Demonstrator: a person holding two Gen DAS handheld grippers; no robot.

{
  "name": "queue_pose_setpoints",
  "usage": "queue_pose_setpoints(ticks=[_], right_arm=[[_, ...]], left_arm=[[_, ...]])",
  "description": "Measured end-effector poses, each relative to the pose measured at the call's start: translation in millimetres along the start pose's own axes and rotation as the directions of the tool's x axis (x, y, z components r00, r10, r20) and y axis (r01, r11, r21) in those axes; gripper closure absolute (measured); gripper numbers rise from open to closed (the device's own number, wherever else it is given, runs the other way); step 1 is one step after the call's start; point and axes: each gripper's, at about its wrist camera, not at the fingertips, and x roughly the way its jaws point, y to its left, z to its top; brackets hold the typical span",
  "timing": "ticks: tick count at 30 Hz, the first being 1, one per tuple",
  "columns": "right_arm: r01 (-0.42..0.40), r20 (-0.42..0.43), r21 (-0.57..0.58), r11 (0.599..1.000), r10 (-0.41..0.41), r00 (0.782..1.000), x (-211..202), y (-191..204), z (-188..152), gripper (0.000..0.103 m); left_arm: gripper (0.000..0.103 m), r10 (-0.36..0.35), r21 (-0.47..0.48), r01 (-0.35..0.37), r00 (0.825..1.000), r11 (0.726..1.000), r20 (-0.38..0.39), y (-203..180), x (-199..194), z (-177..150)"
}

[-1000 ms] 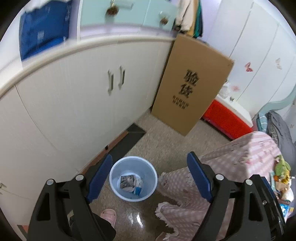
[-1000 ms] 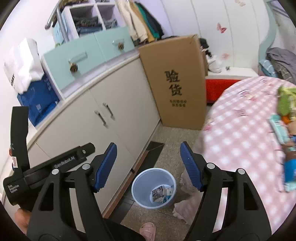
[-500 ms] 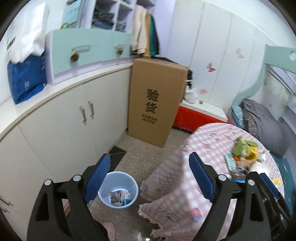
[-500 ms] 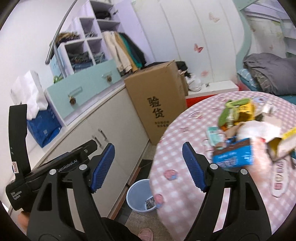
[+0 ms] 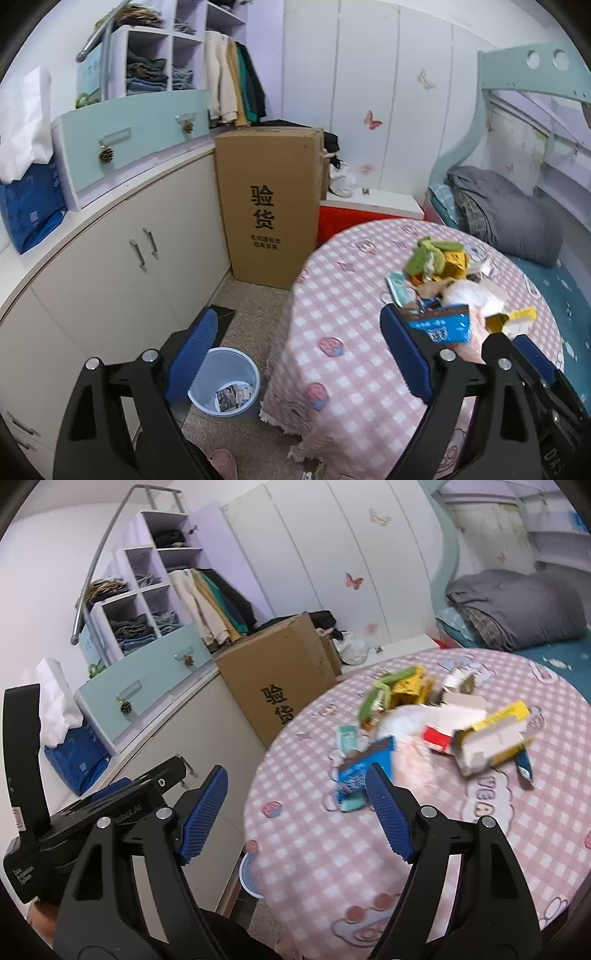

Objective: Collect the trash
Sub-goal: 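Move both tools back over the table toward the plastic bag and wrapper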

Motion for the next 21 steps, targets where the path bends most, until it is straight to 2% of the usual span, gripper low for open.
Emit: queue_pose_setpoints(ticks=[16,21], right_arm=[[0.097,-0.031,0.084,0.992,-0.095,0.995,-3.1,-81.6,-6.2,0.027],[0.117,-0.034,0.116,0.986,-0.114,0.993,-6.3,-104.8,-9.1,0.027]], left_arm=[[0.014,-0.052,0.125,0.069,0.989,0.99,-0.141,-82.2,41.2,-30.2],[0.014,-0.066,0.137,0.089,0.984,0.987,-0.167,-97.7,49.1,-35.0]])
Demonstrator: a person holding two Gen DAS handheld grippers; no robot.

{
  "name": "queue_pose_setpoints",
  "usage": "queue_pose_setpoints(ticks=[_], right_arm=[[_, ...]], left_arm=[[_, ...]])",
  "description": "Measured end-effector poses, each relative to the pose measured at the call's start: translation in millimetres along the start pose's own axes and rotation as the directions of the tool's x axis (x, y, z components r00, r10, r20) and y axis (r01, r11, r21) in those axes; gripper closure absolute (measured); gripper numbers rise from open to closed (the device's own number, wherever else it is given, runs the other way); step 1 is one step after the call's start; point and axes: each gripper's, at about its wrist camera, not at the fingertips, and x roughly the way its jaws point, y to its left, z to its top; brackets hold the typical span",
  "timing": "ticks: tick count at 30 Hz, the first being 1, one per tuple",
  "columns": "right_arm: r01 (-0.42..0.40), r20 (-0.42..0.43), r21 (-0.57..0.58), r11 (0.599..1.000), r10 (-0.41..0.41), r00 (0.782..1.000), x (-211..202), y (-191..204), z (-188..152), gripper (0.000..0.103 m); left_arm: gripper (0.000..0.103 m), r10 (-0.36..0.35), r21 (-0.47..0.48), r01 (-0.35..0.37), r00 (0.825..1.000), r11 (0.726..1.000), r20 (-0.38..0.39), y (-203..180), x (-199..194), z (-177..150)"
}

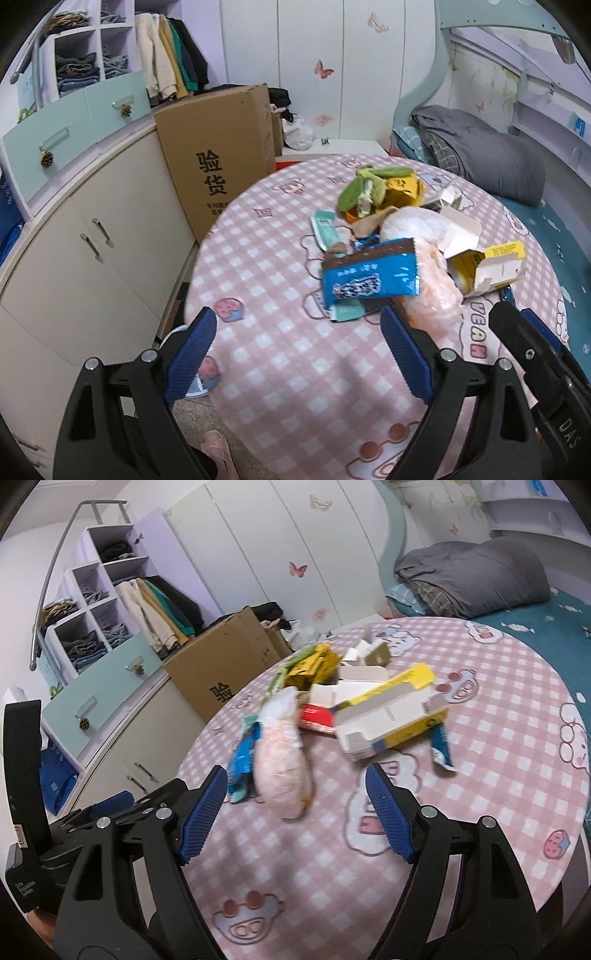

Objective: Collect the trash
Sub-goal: 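Move both tools back over the table toward the plastic bag and wrapper, then grasp the blue snack wrapper with the left gripper while the right gripper grasps the white plastic bag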

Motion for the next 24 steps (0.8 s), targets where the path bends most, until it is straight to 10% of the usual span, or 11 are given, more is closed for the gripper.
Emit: queue_pose_setpoints(ticks=[17,24], right_arm=[[0.021,-0.048,0.068,0.997,-0.018,0.999,17.8,-37.9,0.2,0.027],[-0.046,-0.077,0.074,0.996,0.052,0.996,35.9,-23.5,2.0,0.027]], left_arm=[[0.014,-0.025,0.068,0.027,0.999,0.997,-0.03,-27.6,37.7,2.4],[0.014,0.019,0.254,-0.031,0.998,0.967,0.052,-42.3,49.6,1.2]])
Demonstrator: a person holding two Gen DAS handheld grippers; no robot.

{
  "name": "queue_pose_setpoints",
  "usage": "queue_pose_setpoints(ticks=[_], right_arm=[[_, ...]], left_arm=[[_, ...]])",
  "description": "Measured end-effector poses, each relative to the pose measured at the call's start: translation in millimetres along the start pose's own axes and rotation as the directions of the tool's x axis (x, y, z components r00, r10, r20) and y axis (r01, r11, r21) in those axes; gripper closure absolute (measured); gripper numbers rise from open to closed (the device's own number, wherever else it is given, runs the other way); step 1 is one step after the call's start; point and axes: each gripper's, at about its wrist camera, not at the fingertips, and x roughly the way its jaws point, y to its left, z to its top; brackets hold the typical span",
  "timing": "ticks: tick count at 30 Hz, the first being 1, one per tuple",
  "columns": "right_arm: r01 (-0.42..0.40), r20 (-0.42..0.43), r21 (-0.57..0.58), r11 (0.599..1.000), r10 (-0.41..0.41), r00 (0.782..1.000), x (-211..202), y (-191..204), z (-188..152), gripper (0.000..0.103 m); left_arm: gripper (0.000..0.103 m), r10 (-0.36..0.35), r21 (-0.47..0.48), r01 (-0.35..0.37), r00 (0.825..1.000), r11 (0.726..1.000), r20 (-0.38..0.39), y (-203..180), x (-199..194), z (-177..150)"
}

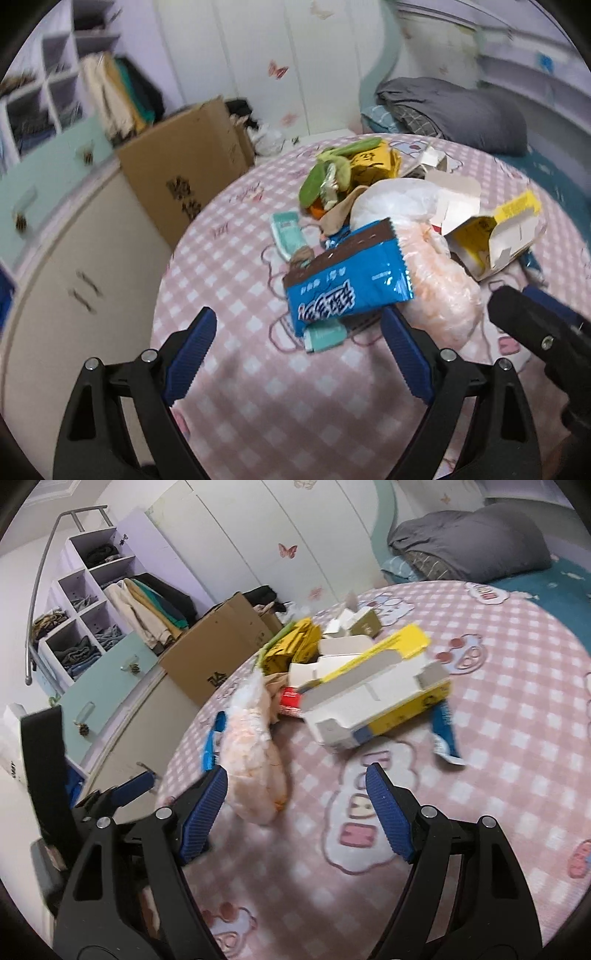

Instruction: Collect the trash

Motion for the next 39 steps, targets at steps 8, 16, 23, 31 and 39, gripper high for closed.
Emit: queue_pose_setpoints(ticks=[8,16,23,31,39], right_arm=[[-0.032,-0.039,0.023,0.999,0.033,0.999,19.4,5.9,5.1,0.027],[-0.067,-0.086,0.055,0.996,0.071,0.994,44.2,14.6,9.4,0.027],[-0.013,-0.083,-0.038,0.999,0.01,0.996,44.4,37.7,8.0,0.066],[0.002,-0.009,-0.144,0.99,-0.003,1.0,18.6,88.9,5.3,0.068],[-0.152,-0.122,-0.271,0.951,0.123,0.985,50.0,178.9,-18.8,0.067]], left_arm=[[0.031,-0.028,0.049,0.026,0.999,0.998,0.037,-5.3,20.2,7.1],[0.091,-0.165,-0.103,0.165,0.986,0.981,0.012,27.6,25.6,6.4],[0.092,-0.235,-0.208,0.247,0.969,0.946,0.081,56.2,1.9,-3.6],[0.092,-0.258,-0.301,0.291,0.955,0.908,0.146,96.4,-32.6,-15.4],[0.092,-0.178,-0.436,0.213,0.977,0.875,0.122,171.0,-44.4,-48.7]])
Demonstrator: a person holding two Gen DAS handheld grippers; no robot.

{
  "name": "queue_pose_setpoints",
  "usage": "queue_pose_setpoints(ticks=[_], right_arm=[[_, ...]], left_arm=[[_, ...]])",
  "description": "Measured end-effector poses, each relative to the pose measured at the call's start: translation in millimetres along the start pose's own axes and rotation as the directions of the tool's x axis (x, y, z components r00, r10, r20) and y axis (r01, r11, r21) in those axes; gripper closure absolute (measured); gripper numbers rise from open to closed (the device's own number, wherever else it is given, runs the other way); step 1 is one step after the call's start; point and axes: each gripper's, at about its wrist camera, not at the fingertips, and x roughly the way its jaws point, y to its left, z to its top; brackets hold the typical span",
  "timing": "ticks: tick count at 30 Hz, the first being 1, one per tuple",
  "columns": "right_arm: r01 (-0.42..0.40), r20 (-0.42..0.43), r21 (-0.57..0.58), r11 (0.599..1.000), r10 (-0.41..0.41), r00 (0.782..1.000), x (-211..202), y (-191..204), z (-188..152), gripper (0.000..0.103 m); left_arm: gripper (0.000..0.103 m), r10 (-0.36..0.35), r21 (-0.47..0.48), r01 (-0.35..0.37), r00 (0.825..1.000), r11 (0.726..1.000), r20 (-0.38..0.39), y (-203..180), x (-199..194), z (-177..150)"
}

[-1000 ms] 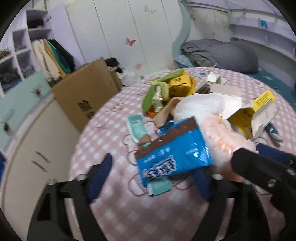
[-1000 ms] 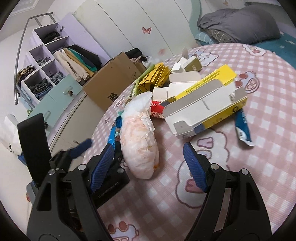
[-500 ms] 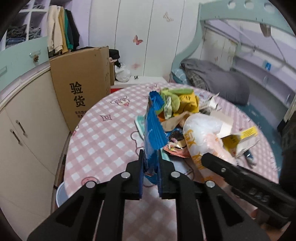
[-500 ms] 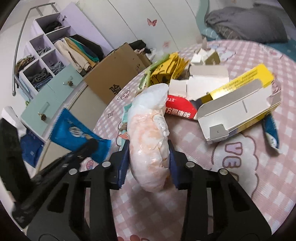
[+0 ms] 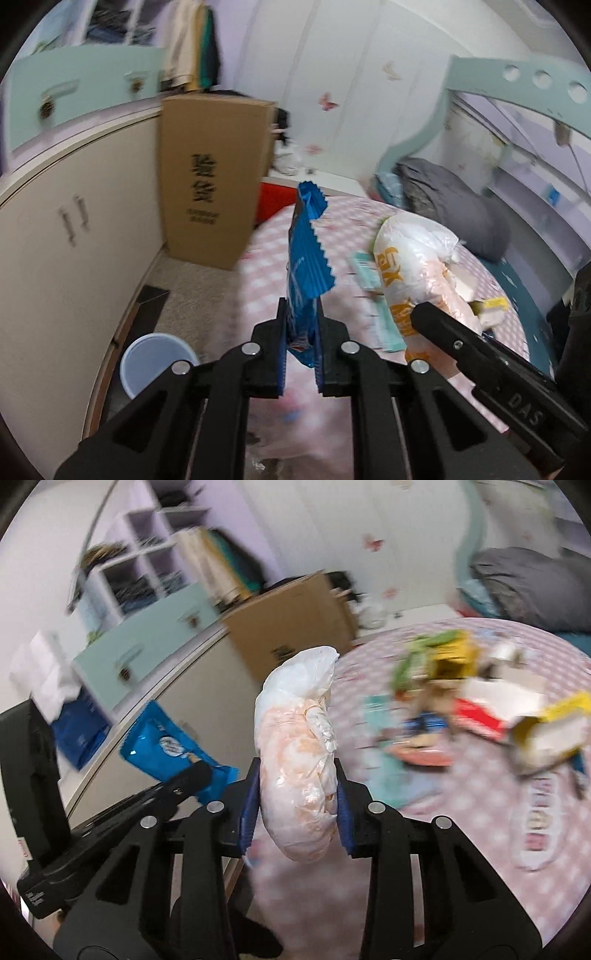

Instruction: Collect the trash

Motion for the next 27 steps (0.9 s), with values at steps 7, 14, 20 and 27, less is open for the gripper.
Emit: queue_pose_setpoints(ticks=[7,14,20,27], right_arm=[[-0.121,-0.152,-0.099,0.988,0.105,0.983,79.3,72.4,-12.1,0.067],[-0.176,-0.287,-0.177,0.968,0.12,0.95,173.4,127.0,-34.4,0.066],[-0.153,-0.303,-0.24,0.959,0.076,0.95,235.1,142.4,-53.4,0.032],[-0.147,-0.329,-0.148,0.978,0.092,0.94,236.1,126.6,-56.9,0.032]], left_arm=[[0.092,0.159,-0.153,-0.165,0.986,0.974,-0.05,105.4,-2.2,-4.1],[0.092,0.348,-0.258,-0.382,0.922,0.887,-0.171,208.3,16.6,-12.8],[0.091,0.427,-0.258,-0.476,0.876,0.841,-0.224,253.4,34.7,-14.2],[0.091,0.44,-0.247,-0.502,0.858,0.829,-0.265,263.8,52.1,-17.3]])
